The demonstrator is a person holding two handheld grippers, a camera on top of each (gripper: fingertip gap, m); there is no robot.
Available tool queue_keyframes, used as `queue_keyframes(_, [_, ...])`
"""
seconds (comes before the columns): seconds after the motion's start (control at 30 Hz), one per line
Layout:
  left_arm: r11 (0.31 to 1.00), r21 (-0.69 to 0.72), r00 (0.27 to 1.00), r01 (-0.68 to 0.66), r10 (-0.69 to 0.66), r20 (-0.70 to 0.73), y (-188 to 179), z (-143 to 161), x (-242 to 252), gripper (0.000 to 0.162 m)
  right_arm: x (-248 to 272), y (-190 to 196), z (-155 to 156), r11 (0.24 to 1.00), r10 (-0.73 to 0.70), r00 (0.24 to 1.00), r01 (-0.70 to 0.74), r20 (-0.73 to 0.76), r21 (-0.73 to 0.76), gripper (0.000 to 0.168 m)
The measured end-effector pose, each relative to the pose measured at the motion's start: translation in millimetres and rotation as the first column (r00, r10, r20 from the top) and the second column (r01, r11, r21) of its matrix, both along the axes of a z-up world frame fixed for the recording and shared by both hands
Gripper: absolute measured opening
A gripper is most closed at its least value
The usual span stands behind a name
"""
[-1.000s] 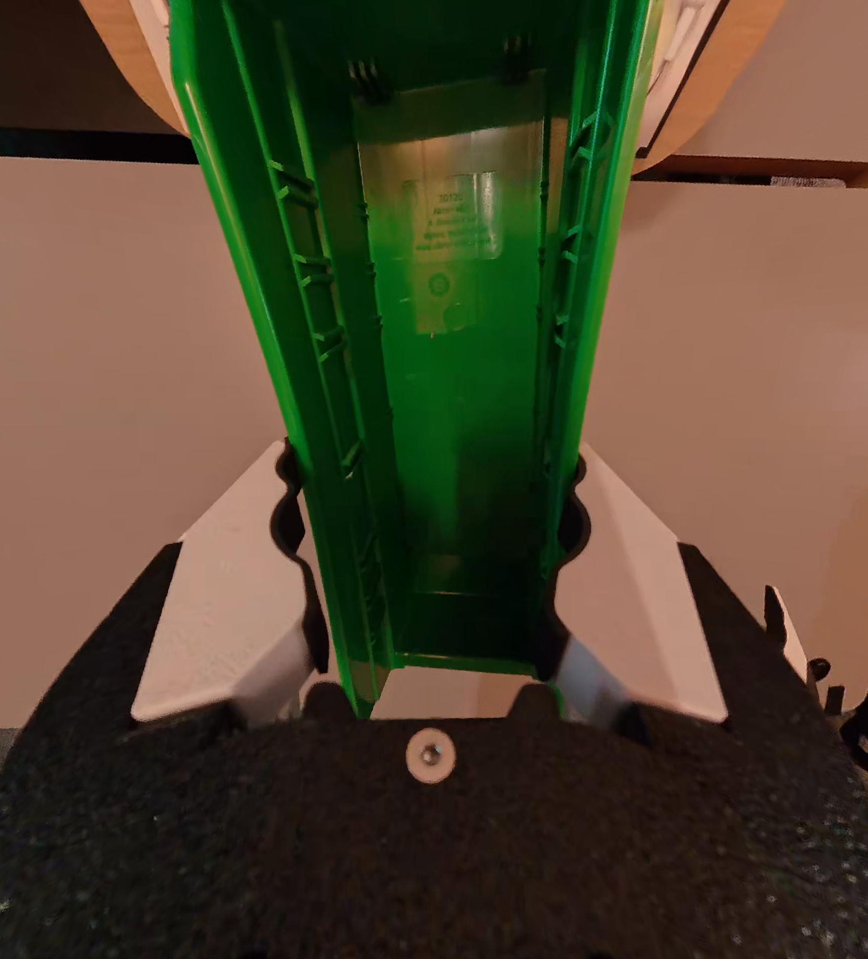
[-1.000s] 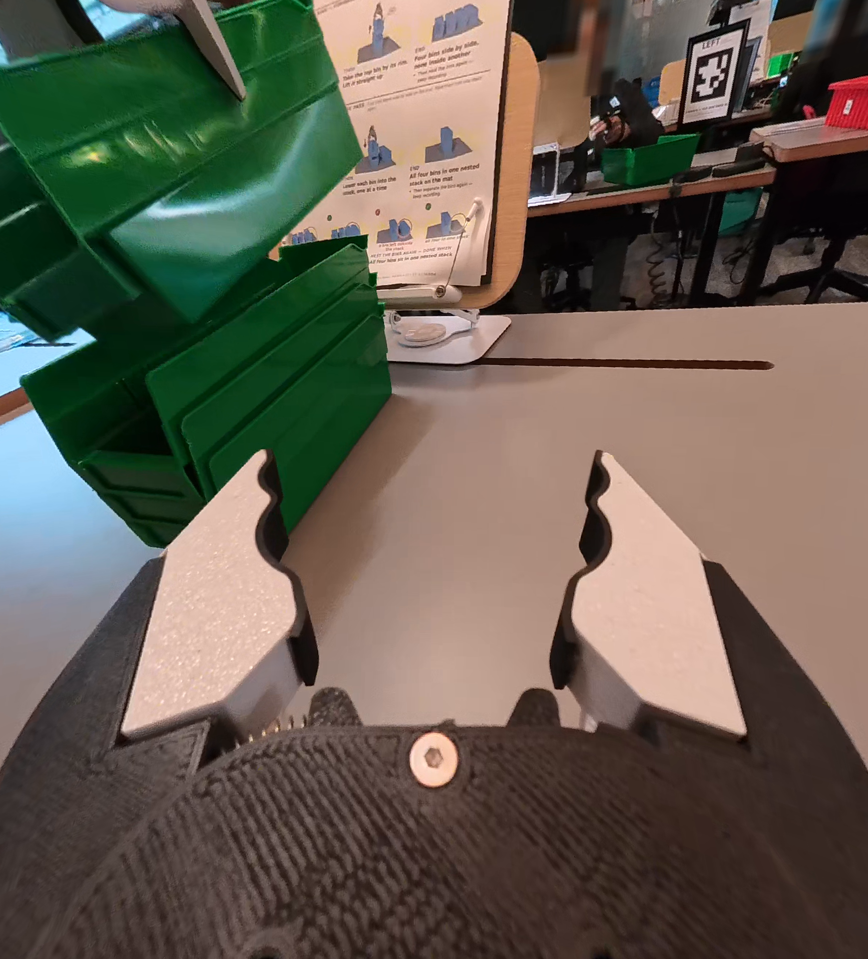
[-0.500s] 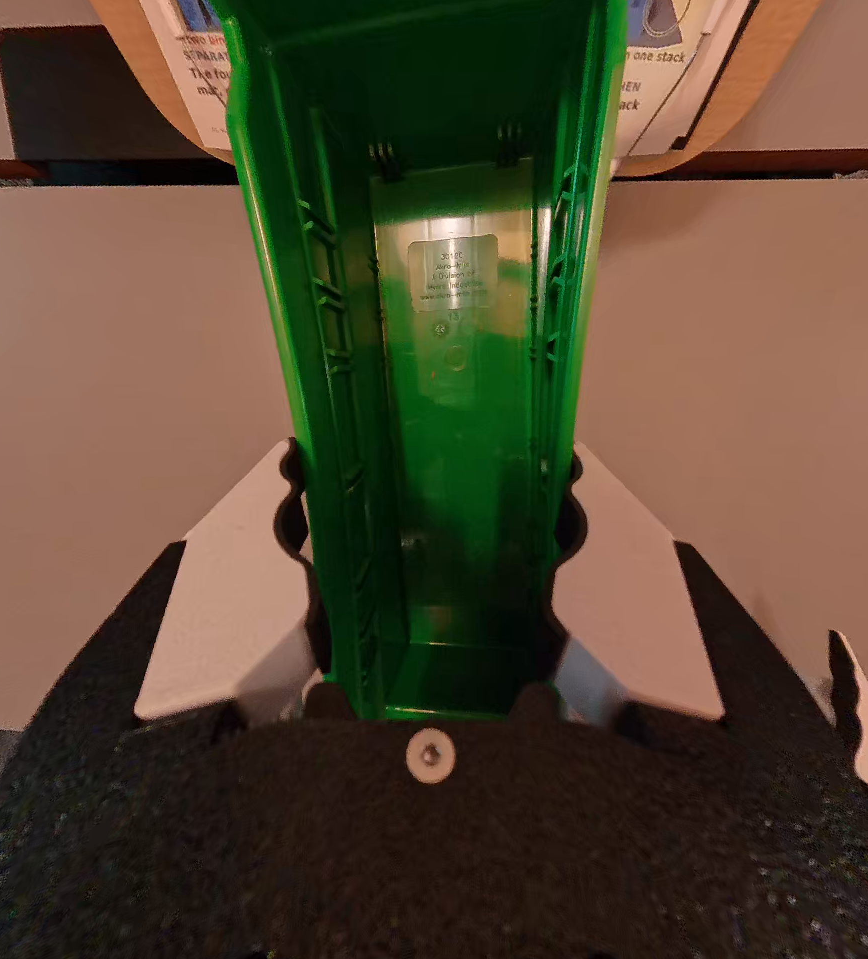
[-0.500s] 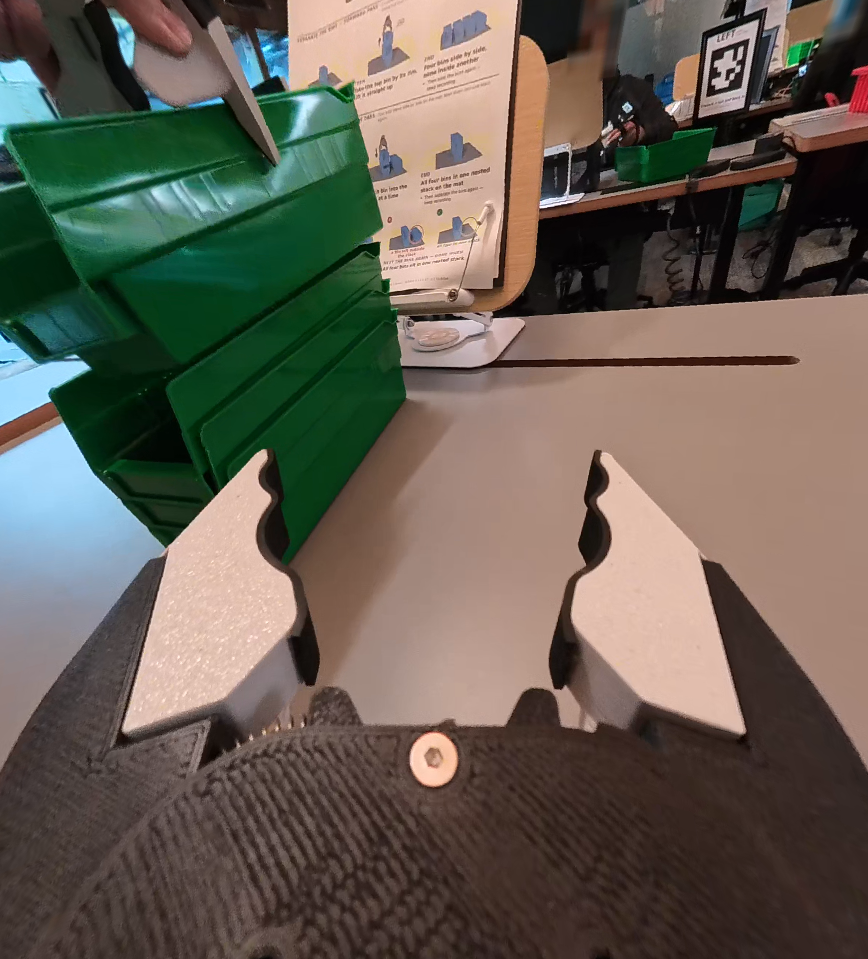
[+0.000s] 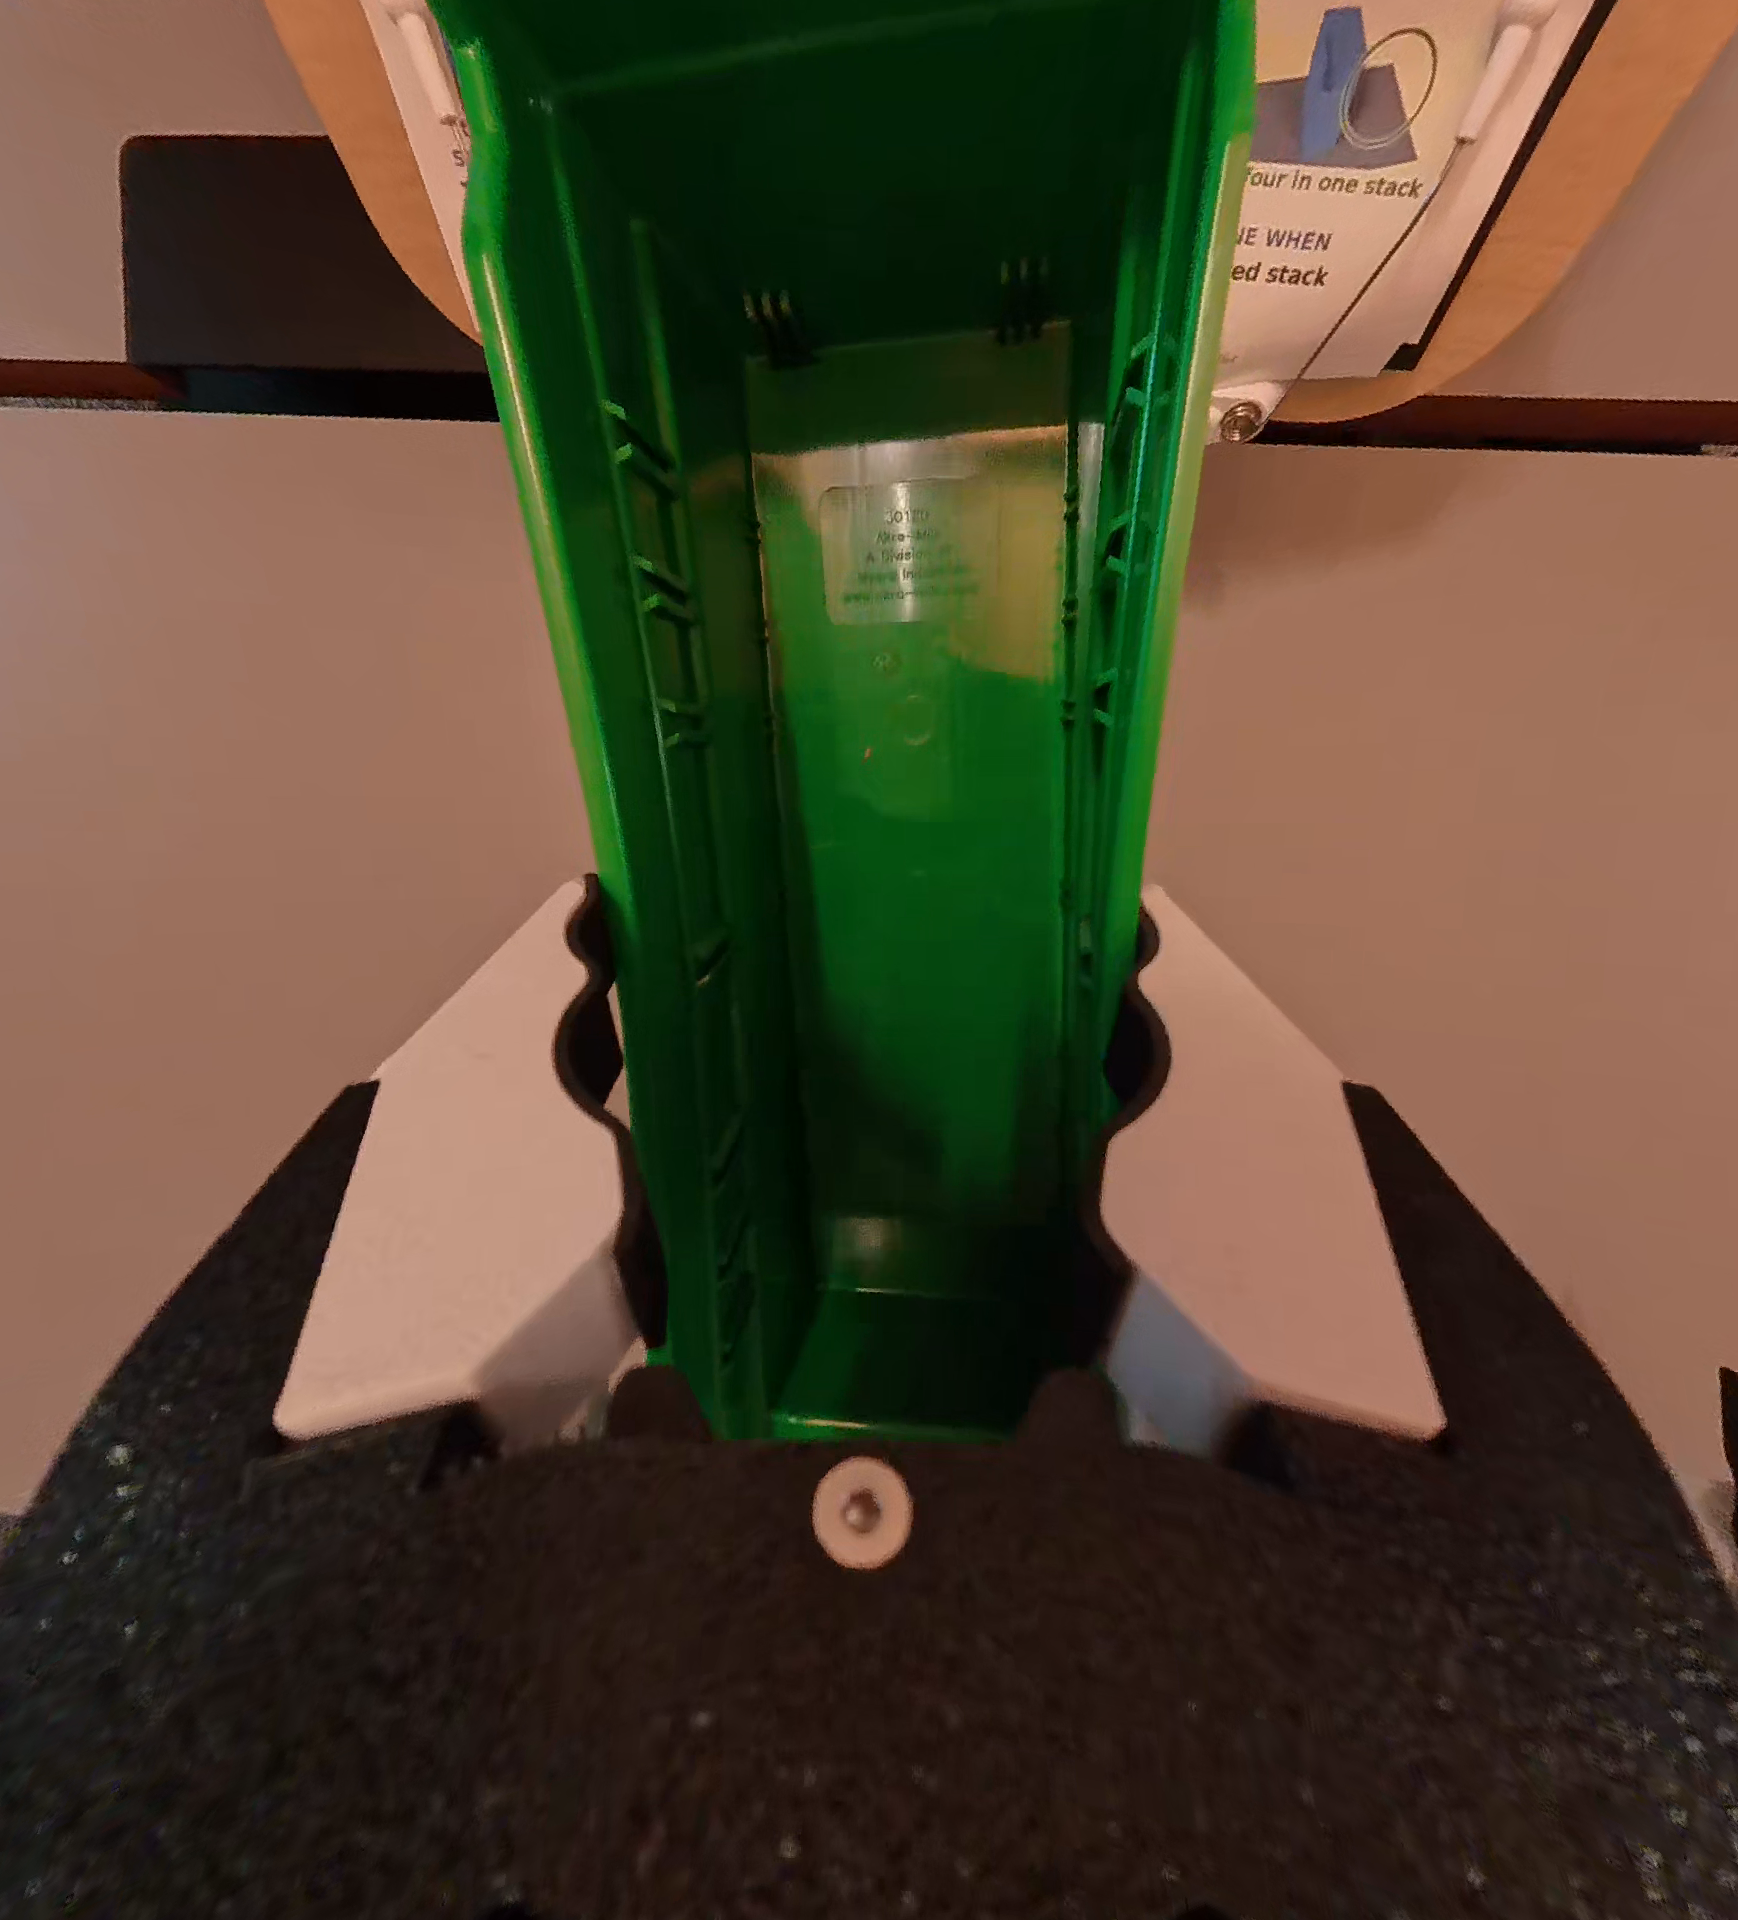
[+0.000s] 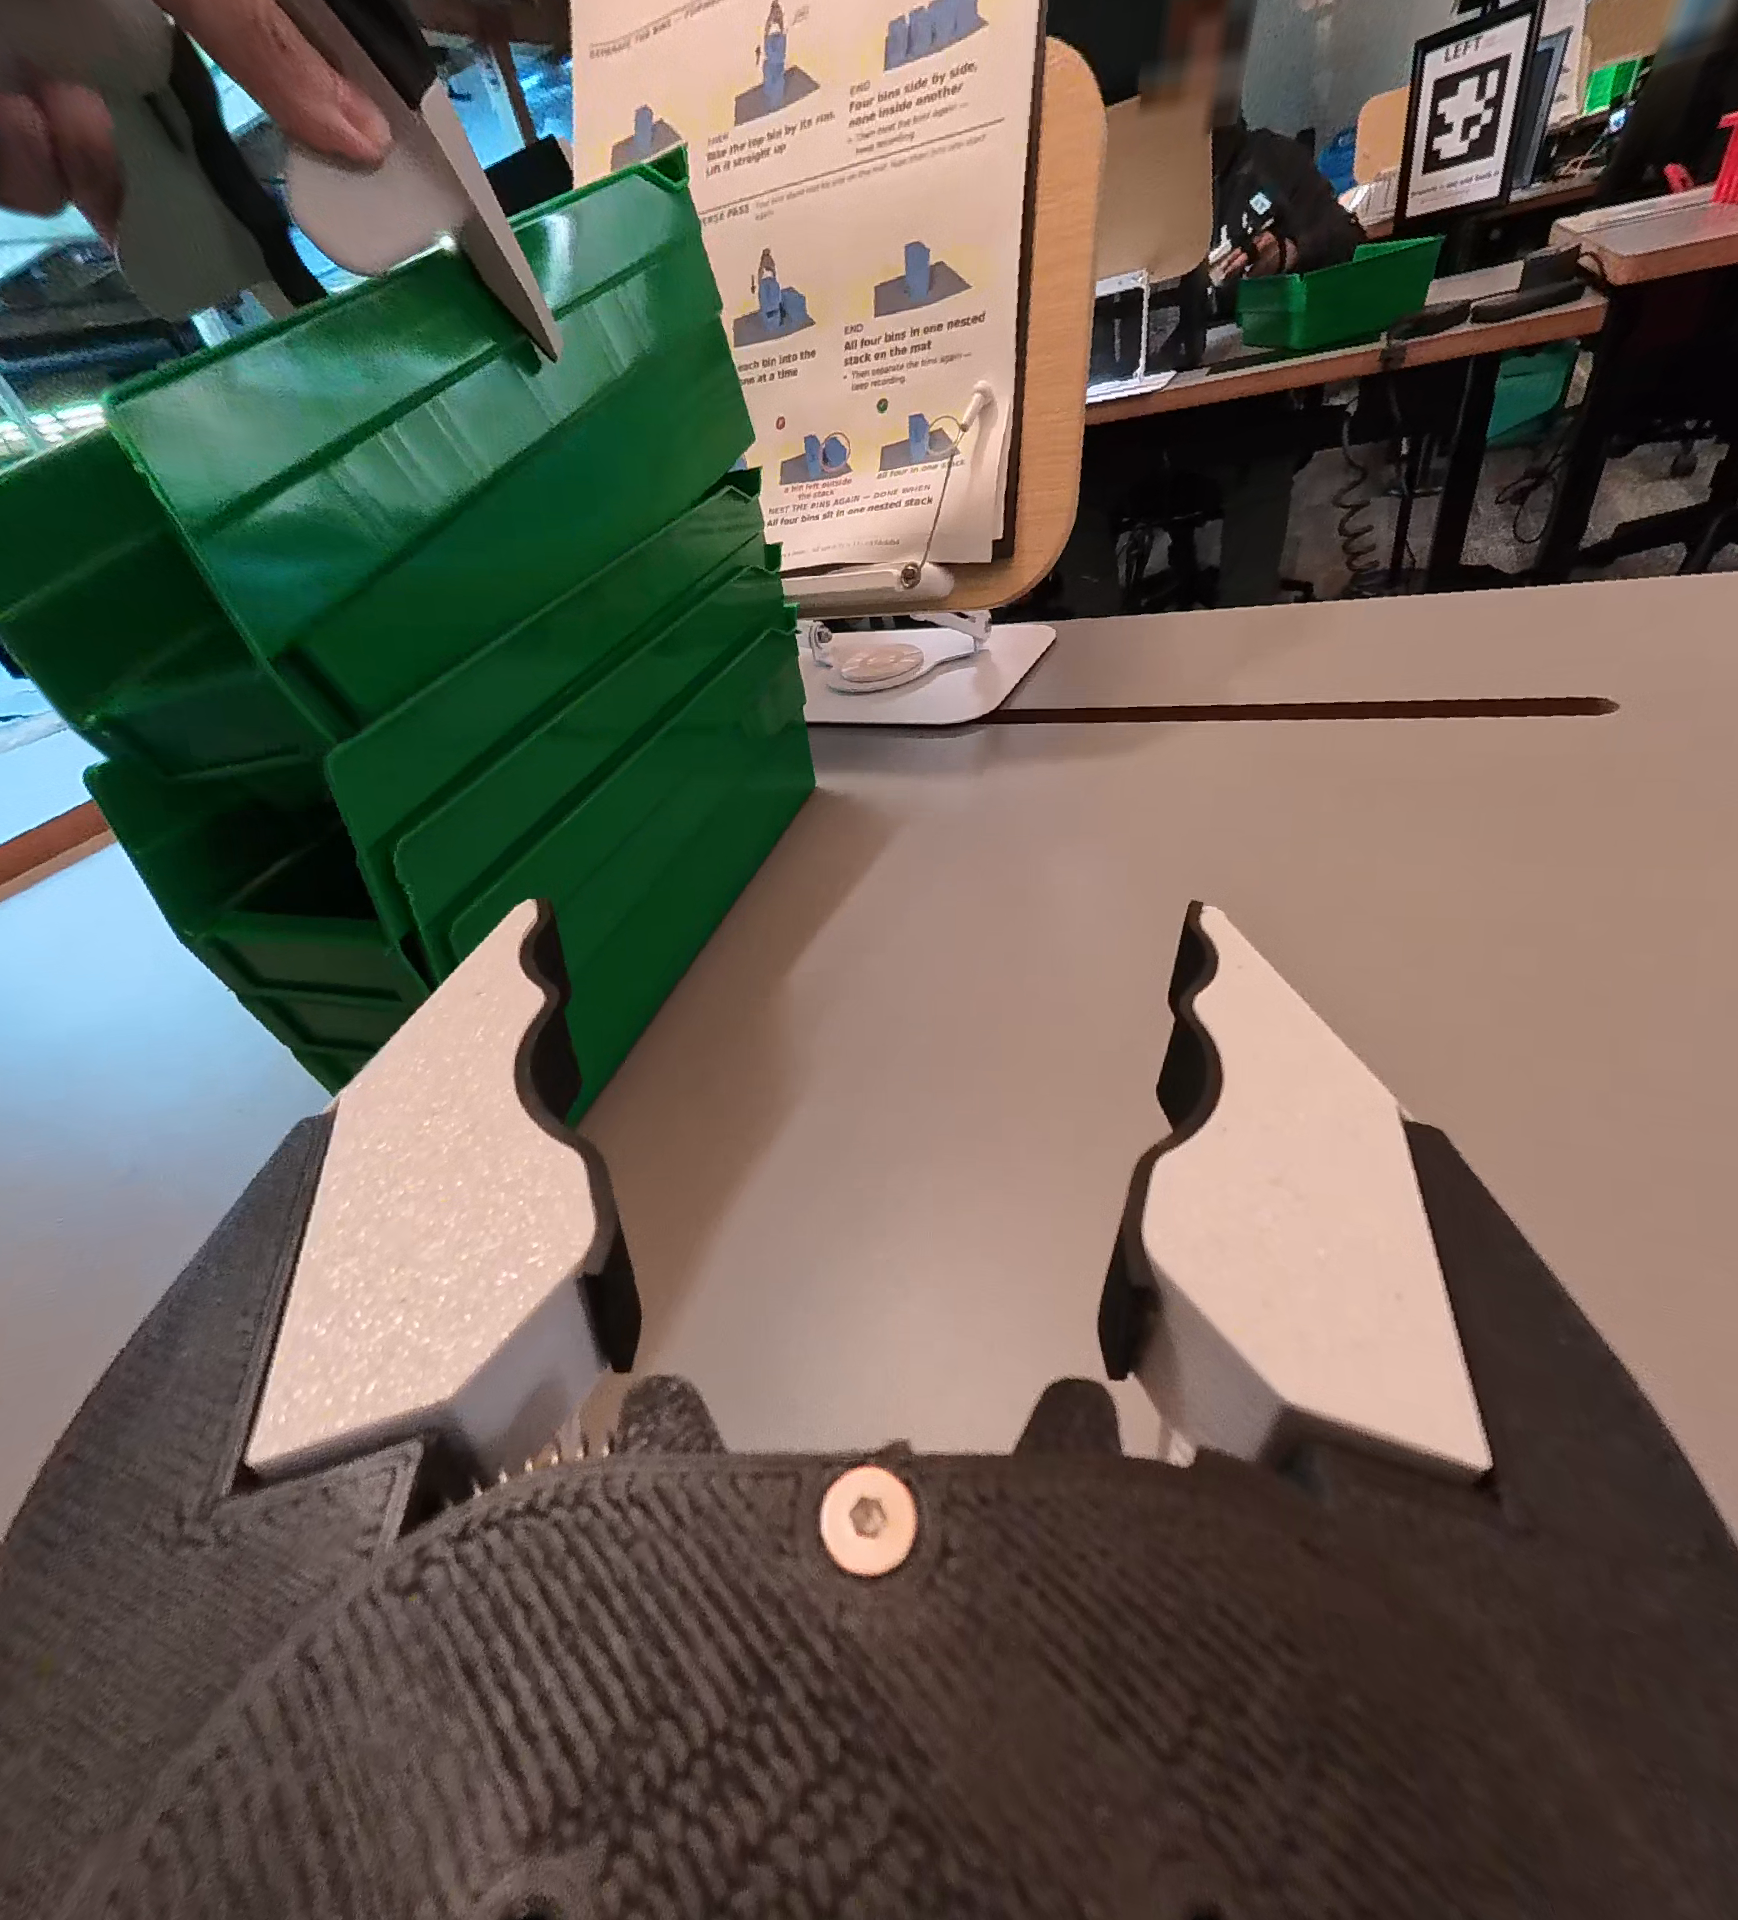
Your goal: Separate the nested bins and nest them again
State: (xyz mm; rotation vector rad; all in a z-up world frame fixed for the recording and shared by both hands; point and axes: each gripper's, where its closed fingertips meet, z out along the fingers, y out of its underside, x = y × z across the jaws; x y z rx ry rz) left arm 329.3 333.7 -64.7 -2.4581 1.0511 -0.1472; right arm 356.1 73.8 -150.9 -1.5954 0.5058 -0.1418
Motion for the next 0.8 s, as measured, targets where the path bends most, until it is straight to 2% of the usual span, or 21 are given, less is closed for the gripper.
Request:
queue_keyframes(0.47, [0.999,0.048,1.0,-0.002,0.002,-0.004,-7.0,-8.6,-9.0,0.096,-13.0,11.0,-1.0,0.999,0.035,0.999,-0.034,0.015,-0.013,0.114])
queue_keyframes(0.8, [1.0,0.001,0.993,0.014,-0.014,-0.114,-9.9,-17.4,-8.9,0.099,-9.2,6.3,-0.3,1.0,0.027,1.0,-0.027,0.005,-0.007,0.114])
